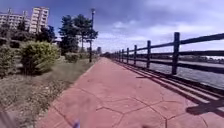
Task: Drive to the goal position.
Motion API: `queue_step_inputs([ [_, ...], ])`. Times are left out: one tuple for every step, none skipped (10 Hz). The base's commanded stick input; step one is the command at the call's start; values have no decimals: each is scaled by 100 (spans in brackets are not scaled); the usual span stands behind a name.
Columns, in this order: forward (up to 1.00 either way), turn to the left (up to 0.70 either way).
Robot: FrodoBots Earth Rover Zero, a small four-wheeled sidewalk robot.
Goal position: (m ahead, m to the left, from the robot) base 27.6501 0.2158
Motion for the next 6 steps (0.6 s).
queue_step_inputs([
  [70, 0],
  [70, 0],
  [70, 0],
  [70, 0],
  [70, 0],
  [70, 0],
])
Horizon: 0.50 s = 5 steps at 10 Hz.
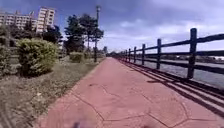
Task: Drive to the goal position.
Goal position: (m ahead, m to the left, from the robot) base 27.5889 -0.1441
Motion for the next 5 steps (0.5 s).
queue_step_inputs([
  [70, 0],
  [70, 0],
  [70, 0],
  [70, 0],
  [70, 0],
])
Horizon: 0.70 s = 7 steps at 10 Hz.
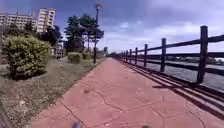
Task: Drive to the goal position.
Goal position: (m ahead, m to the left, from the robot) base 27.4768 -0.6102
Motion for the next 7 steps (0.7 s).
queue_step_inputs([
  [70, 0],
  [70, 0],
  [70, 0],
  [70, 0],
  [70, 0],
  [70, 0],
  [70, 0],
])
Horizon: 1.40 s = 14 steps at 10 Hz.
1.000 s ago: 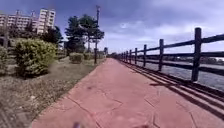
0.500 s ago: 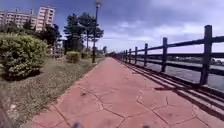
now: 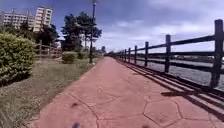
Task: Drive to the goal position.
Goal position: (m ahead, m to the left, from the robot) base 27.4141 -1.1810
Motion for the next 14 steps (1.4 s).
queue_step_inputs([
  [70, 0],
  [70, 0],
  [70, 0],
  [70, 1],
  [70, 6],
  [70, 35],
  [70, 35],
  [70, 35],
  [70, 35],
  [70, 35],
  [70, 29],
  [70, 0],
  [70, 0],
  [70, 0],
])
